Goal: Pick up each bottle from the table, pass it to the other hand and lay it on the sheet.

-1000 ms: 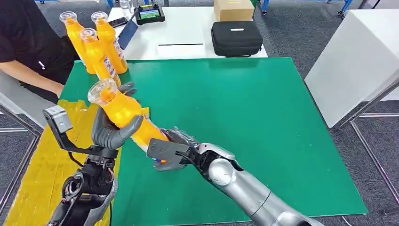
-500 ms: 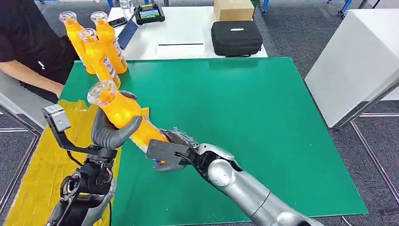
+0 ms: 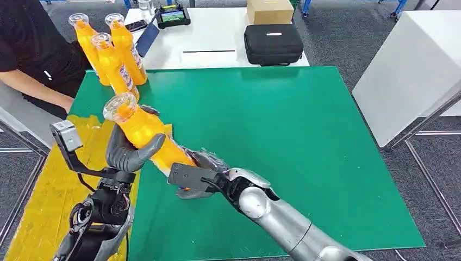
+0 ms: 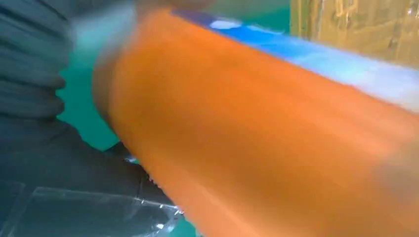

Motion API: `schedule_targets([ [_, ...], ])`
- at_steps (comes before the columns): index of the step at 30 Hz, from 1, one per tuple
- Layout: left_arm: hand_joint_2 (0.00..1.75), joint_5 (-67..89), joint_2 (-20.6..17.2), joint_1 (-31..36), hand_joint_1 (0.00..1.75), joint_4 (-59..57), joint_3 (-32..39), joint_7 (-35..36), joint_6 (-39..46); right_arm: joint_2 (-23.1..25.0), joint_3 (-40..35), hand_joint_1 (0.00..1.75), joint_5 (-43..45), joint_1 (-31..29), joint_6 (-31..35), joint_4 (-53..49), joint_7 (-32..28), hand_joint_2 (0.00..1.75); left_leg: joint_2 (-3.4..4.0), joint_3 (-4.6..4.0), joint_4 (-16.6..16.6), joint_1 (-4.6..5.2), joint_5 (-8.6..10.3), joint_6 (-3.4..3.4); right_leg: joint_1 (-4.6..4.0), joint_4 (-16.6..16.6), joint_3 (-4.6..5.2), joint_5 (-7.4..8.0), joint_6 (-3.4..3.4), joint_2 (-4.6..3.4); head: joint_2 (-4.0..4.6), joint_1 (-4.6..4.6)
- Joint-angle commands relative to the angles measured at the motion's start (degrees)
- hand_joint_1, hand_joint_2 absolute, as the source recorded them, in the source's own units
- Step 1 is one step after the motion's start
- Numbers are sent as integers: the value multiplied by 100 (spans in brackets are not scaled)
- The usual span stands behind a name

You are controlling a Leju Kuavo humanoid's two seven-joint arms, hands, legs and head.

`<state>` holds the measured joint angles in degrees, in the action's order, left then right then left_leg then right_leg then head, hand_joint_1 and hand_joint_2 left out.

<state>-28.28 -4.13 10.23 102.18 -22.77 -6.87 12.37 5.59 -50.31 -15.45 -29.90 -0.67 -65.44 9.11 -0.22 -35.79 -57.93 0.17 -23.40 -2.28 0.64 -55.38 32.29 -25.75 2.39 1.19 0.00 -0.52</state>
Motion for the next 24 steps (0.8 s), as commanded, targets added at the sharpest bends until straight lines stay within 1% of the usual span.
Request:
schedule_targets([
  [1, 175, 502, -258, -321, 175, 449, 879, -234, 343, -756, 1046, 0, 300, 587, 669, -678, -359, 0, -10, 32, -1, -7, -13, 16, -5, 6, -40, -16, -11, 0, 0, 4],
  [2, 175, 491, -309, -419, 175, 429, 939, -277, 311, -832, 1173, 0, 295, 653, 691, -836, -393, 0, -19, 36, -1, -5, -13, 17, -3, 5, -47, -19, -12, 9, 0, 2],
  [4, 175, 483, -319, -498, 175, 396, 965, -321, 289, -895, 1303, 0, 302, 737, 736, -1005, -472, 0, -3, 31, 1, -2, -14, 15, 0, 5, -37, -12, -10, -9, 0, 0],
  [5, 175, 476, -292, -514, 175, 374, 946, -337, 280, -936, 1359, 0, 293, 789, 754, -1105, -500, 0, -4, 16, 4, 0, -6, 10, 1, 6, -22, -6, -6, -5, 0, 2],
  [7, 175, 483, -218, -486, 175, 367, 866, -337, 276, -987, 1382, 0, 272, 859, 770, -1212, -532, 0, -13, 25, 0, -2, -11, 15, -1, 4, -35, -14, -10, 2, 0, 2],
  [9, 175, 503, -210, -443, 175, 357, 809, -335, 268, -997, 1383, 0, 255, 888, 773, -1236, -530, 0, -15, 9, 0, -1, -4, 11, -1, 3, -17, -7, -7, 7, 0, 2],
  [10, 175, 510, -206, -423, 175, 353, 795, -333, 269, -998, 1380, 0, 249, 896, 774, -1238, -530, 0, -19, 18, 0, -2, -7, 14, -1, 4, -28, -11, -9, 9, 0, 4],
  [11, 175, 510, -206, -423, 175, 353, 795, -333, 269, -998, 1380, 0, 249, 896, 774, -1238, -530, 0, -12, 6, 0, -1, -3, 9, -1, 3, -12, -5, -6, 5, 0, 2],
  [13, 175, 543, -234, -405, 175, 351, 790, -344, 293, -977, 1388, 0, 203, 903, 795, -1219, -521, 0, -9, 22, 0, -2, -9, 16, -1, 2, -28, -11, -12, -1, 0, 2],
  [14, 175, 588, -249, -404, 175, 359, 790, -369, 321, -978, 1405, 0, 203, 915, 794, -1230, -521, 0, -8, 8, 1, -1, -4, 10, -2, 3, -14, -4, -8, 1, 0, 2],
  [15, 175, 872, -294, -389, 175, 353, 810, -504, 483, -998, 1440, 0, 177, 945, 815, -1257, -529, 0, -7, 14, 0, -1, -6, 14, -1, 2, -20, -8, -10, -1, 0, 2],
  [17, 175, 2578, -415, -281, 175, 258, 783, -952, 1345, -1079, 1543, 0, 68, 1045, 903, -1412, -575, 0, -6, 29, 0, -2, -13, 19, -2, 2, -35, -14, -14, -6, 0, 2],
  [18, 175, 4332, -522, -175, 175, 4, 879, -1064, 2258, -1129, 1610, 0, -12, 1098, 953, -1521, -660, 0, -10, 13, 0, -3, -6, 13, -3, 3, -20, -8, -9, 3, 0, 2],
  [19, 175, 5713, -503, -101, 175, -140, 994, -941, 2640, -1158, 1677, 0, -53, 1143, 961, -1634, -710, 0, -12, 22, 1, -2, -9, 16, -1, 2, -29, -13, -11, 2, 0, 2],
  [20, 175, 7010, -570, -62, 175, -335, 1287, -702, 2763, -1170, 1765, 0, -59, 1181, 985, -1807, -810, 0, -23, 24, 1, -4, -8, 18, -4, 3, -35, -15, -13, 13, 0, 2],
  [21, 175, 7140, -682, -22, 175, -529, 1378, -510, 2511, -1190, 1867, 0, -34, 1217, 1043, -1937, -827, 0, -19, 13, 2, -1, -3, 12, 0, 1, -20, -10, -9, 12, 0, 2],
  [22, 175, 7917, -828, 50, 175, -875, 1442, -364, 2492, -1232, 1960, 0, 37, 1247, 1076, -2088, -858, 0, -15, 18, 4, 0, -4, 15, 1, 0, -22, -11, -11, 7, 0, 2],
  [24, 175, 8541, -965, 47, 175, -1342, 1429, -221, 2459, -1270, 2043, 0, 77, 1262, 1088, -2245, -872, 0, -13, 38, 6, 0, -10, 23, 2, 0, -41, -17, -17, 1, 0, 0],
])
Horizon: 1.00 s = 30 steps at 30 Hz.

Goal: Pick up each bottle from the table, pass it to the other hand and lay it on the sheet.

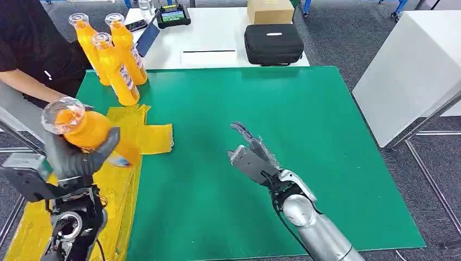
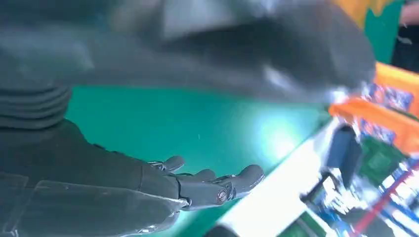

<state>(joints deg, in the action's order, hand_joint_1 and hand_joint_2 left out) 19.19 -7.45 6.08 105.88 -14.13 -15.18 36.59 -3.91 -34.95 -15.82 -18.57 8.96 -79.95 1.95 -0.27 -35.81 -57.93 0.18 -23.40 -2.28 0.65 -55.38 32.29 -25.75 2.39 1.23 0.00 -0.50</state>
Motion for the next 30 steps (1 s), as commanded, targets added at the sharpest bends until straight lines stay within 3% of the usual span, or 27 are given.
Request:
schedule_targets([
  [1, 175, 3904, -666, 442, 175, -1870, 517, 618, 83, -334, 533, 0, 151, 145, 107, -848, -160, 0, -8, 27, 9, 1, -1, 14, 2, 5, -29, -7, -10, 2, 0, 0],
  [16, 175, 4000, -634, 563, 175, -2325, -186, 1099, -295, -337, 414, 0, 181, 124, 18, -723, -77, 0, 2, 25, 3, -3, -4, 16, -2, 3, -22, 1, -26, -11, 0, 0],
  [30, 175, 4207, -640, 788, 175, -4416, -970, 1306, -980, -319, 233, 0, 340, -2, -125, -645, -11, 0, 10, 30, 8, 1, -3, 16, 1, 6, -24, 3, -26, -19, 0, 0],
])
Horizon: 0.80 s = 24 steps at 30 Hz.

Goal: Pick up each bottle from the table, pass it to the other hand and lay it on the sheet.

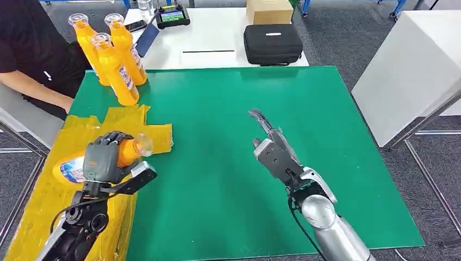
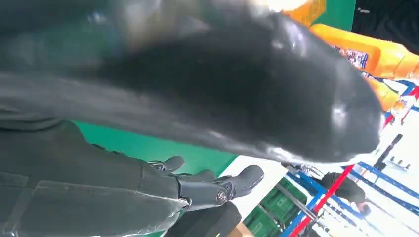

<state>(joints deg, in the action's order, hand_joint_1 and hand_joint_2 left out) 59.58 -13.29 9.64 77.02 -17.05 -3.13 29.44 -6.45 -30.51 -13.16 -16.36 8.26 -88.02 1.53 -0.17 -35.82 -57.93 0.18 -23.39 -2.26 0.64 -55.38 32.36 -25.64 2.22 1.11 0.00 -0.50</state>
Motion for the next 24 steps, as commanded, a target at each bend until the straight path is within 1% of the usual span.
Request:
schedule_targets([
  [1, 175, 222, -48, 451, 175, -1582, -713, 148, -302, -77, -194, 0, 90, -200, -56, 149, 37, 0, -2, 25, 5, -1, -4, 12, 0, 5, -27, -7, -8, -5, 0, 0],
  [6, 175, 255, -52, 472, 175, -1583, -734, 197, -359, -85, -183, 0, 92, -186, -55, 133, 38, 0, -3, 15, 3, 0, -2, 9, 1, 2, -17, -5, -6, -2, 0, 0],
  [7, 175, 238, -45, 503, 175, -1632, -755, 224, -474, -87, -163, 0, 98, -163, -52, 109, 39, 0, -2, 25, -1, -5, -7, 16, -3, 1, -28, -9, -11, -6, 0, 0],
  [9, 175, 243, -52, 591, 175, -1777, -832, 289, -759, -75, -132, 0, 107, -139, -52, 84, 42, 0, -4, 10, 3, -1, 0, 8, 0, 2, -12, -3, -5, 0, 0, 2],
  [10, 175, 251, -55, 653, 175, -1888, -893, 290, -903, -67, -114, 0, 113, -130, -61, 74, 48, 0, -5, 21, 3, -3, -3, 14, -2, 2, -24, -7, -10, -2, 0, 0],
  [12, 175, 251, -55, 653, 175, -1888, -893, 290, -903, -67, -114, 0, 113, -130, -61, 74, 48, 0, -4, 24, 4, -1, -3, 14, 0, 2, -26, -7, -10, -3, 0, 0],
  [13, 175, 251, -55, 653, 175, -1888, -893, 290, -903, -67, -114, 0, 113, -130, -61, 74, 48, 0, -2, 10, 4, 1, 0, 7, 1, 2, -11, -1, -5, -2, 0, -2],
  [14, 175, 251, -55, 653, 175, -1888, -893, 290, -903, -67, -114, 0, 113, -130, -61, 74, 48, 0, -2, 24, 4, -1, -4, 14, 0, 2, -26, -6, -10, -6, 0, 0],
  [15, 175, 251, -55, 653, 175, -1888, -893, 290, -903, -67, -114, 0, 113, -130, -61, 74, 48, 0, 0, 15, 3, -1, -1, 10, -1, 3, -17, -2, -6, -5, 0, 0],
  [16, 175, 251, -55, 653, 175, -1888, -893, 290, -903, -67, -114, 0, 113, -130, -61, 74, 48, 0, 2, 30, 4, -2, -6, 16, -1, 3, -32, -7, -11, -10, 0, 0],
  [20, 175, 251, -55, 653, 175, -1888, -893, 290, -903, -67, -114, 0, 113, -130, -61, 74, 48, 0, 4, 28, 4, -1, -3, 16, -1, 2, -28, -5, -9, -11, 0, 0],
  [21, 175, 274, -66, 690, 49, -1967, -952, 313, -1035, -57, -118, 0, 118, -141, -84, 86, 55, 0, 5, 37, 4, -3, -6, 21, -1, 2, -37, -8, -12, -14, 0, 0],
  [22, 175, 229, -46, 711, 0, -1986, -959, 350, -1153, -48, -107, 0, 120, -141, -95, 95, 58, 0, 6, 42, 4, -3, -8, 23, -1, 2, -42, -10, -13, -16, 0, 0],
  [23, 0, 111, -13, 767, 0, -2080, -998, 332, -1394, -55, -100, 0, 110, -133, -112, 102, 67, 0, 7, 51, 4, -4, -11, 28, -2, 1, -52, -14, -17, -19, 0, -2],
  [24, 0, 175, -22, 797, 0, -2109, -1047, 367, -1439, -49, -92, 0, 109, -129, -113, 105, 68, 0, 3, 33, 4, -3, -4, 18, -2, 2, -33, -6, -10, -11, 0, 0],
])
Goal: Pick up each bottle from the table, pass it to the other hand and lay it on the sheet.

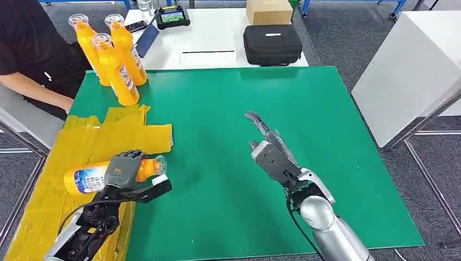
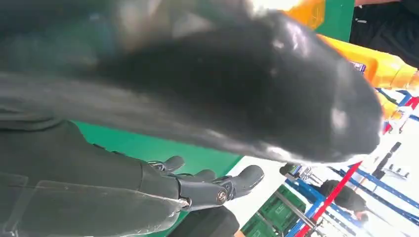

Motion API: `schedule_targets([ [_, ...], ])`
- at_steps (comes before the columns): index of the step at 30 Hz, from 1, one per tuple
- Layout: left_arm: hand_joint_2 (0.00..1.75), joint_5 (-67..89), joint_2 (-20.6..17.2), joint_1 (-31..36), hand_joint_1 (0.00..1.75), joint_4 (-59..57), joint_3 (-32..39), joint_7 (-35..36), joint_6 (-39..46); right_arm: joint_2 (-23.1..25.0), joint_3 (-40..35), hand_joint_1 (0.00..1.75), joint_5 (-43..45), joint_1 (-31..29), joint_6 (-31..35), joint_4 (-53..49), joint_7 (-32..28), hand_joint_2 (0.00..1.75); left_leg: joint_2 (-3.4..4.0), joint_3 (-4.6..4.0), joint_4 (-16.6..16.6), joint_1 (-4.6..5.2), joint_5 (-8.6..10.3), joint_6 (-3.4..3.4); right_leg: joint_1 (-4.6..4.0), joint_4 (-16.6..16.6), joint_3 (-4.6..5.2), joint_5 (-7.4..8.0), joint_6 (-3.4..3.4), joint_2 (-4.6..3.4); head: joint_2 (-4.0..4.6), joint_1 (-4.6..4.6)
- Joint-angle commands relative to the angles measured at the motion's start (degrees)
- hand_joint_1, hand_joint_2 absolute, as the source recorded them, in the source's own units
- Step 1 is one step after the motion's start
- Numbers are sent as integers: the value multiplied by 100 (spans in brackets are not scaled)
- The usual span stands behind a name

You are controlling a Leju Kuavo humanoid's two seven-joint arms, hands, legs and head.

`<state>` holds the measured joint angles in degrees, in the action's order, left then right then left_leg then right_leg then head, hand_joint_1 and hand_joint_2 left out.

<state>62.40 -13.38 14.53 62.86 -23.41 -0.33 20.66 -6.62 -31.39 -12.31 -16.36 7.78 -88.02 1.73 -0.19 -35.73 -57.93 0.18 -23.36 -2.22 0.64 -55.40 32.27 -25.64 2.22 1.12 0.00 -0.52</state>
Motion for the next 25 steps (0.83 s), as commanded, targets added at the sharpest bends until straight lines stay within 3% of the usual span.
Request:
schedule_targets([
  [1, 0, -268, 16, 318, 0, -707, -414, -39, -555, -12, 40, 0, 1, -94, -70, 100, 58, 0, -1, 30, 4, -3, -8, 17, -2, 5, -32, -9, -11, -8, 0, 2],
  [9, 0, -671, 53, 263, 0, -364, -436, -246, -522, 62, 219, 0, -193, 27, -131, 21, 135, 0, -5, 10, 1, -1, -2, 9, 0, 2, -13, -6, -6, 0, 0, 2],
  [15, 0, -1122, 16, -31, 0, 839, -346, -347, -400, -7, 523, 0, -360, 208, -101, -166, 122, 0, -6, 8, -5, -2, -6, 11, -2, -2, -12, -9, -7, 0, 0, 2],
  [18, 0, -1445, 119, -259, 0, 1597, -78, -445, -74, -116, 709, 0, -496, 370, 11, -397, -49, 0, -8, 4, -4, -2, -5, 9, -2, -1, -10, -8, -6, 3, 0, 2],
  [20, 0, -1991, 319, -392, 0, 2189, 232, -700, 224, -181, 885, 0, -425, 505, 203, -626, -493, 0, -11, -2, -7, -4, -5, 8, -4, -2, -6, -8, -5, 6, 0, 2],
  [25, 0, -2018, 303, -380, 0, 2314, 256, -676, 179, -224, 936, 0, -395, 535, 200, -675, -521, 0, -7, 12, -7, -1, -10, 12, -1, -3, -18, -13, -8, -1, 0, 2],
])
